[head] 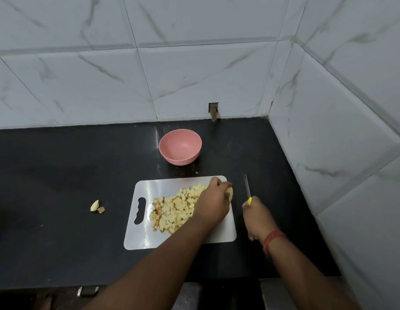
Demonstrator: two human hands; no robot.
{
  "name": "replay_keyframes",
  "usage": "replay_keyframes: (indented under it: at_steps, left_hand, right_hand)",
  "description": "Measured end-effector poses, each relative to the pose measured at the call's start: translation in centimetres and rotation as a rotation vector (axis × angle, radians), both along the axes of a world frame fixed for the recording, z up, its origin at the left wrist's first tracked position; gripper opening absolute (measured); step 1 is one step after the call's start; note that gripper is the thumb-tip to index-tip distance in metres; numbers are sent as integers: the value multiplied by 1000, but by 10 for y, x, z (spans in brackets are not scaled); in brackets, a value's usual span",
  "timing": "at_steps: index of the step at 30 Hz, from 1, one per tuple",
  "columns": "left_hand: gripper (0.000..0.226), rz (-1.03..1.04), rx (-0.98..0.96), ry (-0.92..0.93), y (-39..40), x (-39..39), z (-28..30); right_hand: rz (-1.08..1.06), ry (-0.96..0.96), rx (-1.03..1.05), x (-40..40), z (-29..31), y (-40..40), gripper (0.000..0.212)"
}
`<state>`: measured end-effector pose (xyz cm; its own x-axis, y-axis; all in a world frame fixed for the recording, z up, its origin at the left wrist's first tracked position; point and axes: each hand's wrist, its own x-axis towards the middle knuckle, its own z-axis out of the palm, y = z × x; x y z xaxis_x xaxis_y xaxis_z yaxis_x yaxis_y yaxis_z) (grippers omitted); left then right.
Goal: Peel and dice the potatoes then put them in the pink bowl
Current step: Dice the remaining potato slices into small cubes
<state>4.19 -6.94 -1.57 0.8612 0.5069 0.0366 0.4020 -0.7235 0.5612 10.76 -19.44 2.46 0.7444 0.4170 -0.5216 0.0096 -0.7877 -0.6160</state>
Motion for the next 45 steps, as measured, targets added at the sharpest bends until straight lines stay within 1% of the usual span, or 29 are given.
replay_keyframes:
  at_steps: [2,5,9,12,17,21,24,27,29,33,38,41,43,45]
  left_hand:
    - [39,-47,67,59,-4,-2,-3]
    - [35,-41,212,122,-1,-11,-2]
    - [30,-132,417,195,2,-18,-6]
    - [31,-110,488,265,6,-23,-12]
    - [40,-75,542,331,8,-28,-13]
    - [49,-153,595,304,2,-30,-13]
    - [44,-222,627,266,-5,-30,-18]
    - [38,-247,611,244,-7,-28,-23]
    - [39,-236,607,252,-4,-30,-24]
    - [40,-132,602,301,6,-38,-24]
    - [42,-126,613,336,7,-37,-24]
    - [50,-127,614,341,4,-35,-20]
    - [58,-129,593,342,3,-33,-17]
    - [61,-133,577,351,4,-31,-13]
  right_hand:
    - [-11,6,10,0,-1,-2,20]
    - [9,2,1,-1,-3,-6,20]
    - [38,-18,-22,-2,-4,-9,21]
    - [46,-13,-32,-2,-3,-9,20]
    - [46,16,-14,-4,-3,-9,18]
    - [67,4,31,-8,-5,-11,19]
    - [72,2,24,-9,-6,-10,20]
    - [83,-4,2,-10,-5,-11,20]
    - [90,-8,5,-11,-5,-12,20]
    - [88,-8,0,-11,-2,-14,20]
    - [120,-27,-6,-15,1,-13,20]
    - [179,-49,-37,-19,-1,-12,17]
    - [223,-52,-98,-22,-2,-9,11]
    - [256,-54,-152,-25,-1,-7,9]
